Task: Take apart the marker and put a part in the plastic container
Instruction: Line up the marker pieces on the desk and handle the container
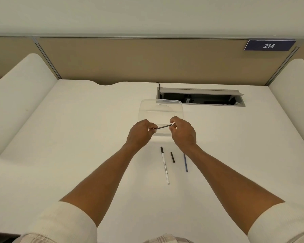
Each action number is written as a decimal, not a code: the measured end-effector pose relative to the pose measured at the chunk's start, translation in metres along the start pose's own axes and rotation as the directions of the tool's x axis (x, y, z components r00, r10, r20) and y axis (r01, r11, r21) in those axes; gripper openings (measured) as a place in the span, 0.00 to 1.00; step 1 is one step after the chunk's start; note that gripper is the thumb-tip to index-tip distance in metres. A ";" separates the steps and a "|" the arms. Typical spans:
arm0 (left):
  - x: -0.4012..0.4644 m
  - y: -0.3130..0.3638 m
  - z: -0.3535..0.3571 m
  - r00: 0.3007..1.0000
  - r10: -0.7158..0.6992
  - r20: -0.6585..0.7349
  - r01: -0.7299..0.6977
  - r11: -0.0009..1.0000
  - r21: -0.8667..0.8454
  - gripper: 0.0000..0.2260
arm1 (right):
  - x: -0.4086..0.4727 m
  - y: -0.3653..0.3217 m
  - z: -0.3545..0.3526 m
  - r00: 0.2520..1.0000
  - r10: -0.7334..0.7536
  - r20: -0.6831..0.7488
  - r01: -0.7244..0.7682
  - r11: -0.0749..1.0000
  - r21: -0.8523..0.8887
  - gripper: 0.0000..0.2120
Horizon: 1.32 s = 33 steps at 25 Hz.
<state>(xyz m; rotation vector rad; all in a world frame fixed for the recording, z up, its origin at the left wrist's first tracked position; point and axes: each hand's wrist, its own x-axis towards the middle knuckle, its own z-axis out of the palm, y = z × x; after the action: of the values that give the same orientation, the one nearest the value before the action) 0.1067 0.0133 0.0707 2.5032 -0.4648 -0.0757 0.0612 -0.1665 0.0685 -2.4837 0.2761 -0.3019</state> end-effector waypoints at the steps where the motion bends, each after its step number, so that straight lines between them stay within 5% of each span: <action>1: 0.008 0.001 -0.002 1.000 0.005 -0.009 -0.005 1.000 0.003 0.08 | 0.008 0.000 -0.001 1.000 -0.008 -0.010 0.008 1.000 -0.015 0.03; 11: 0.082 0.009 -0.005 0.998 -0.061 -0.024 0.063 0.988 0.139 0.08 | 0.085 0.001 0.006 0.997 -0.064 0.039 0.069 0.986 -0.151 0.04; 18: 0.119 0.005 0.010 0.989 -0.142 0.033 0.126 0.946 0.299 0.09 | 0.125 0.002 0.020 0.970 -0.026 0.240 0.115 0.924 -0.365 0.07; 33: 0.143 -0.012 0.044 0.959 -0.237 0.159 0.128 0.855 0.503 0.05 | 0.137 0.006 0.052 0.881 0.090 0.465 0.145 0.883 -0.446 0.12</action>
<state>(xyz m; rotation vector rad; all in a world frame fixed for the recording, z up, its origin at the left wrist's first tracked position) 0.2376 -0.0502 0.0343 3.0573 -0.3606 -0.3489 0.2057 -0.1784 0.0446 -2.9374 0.1103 0.4247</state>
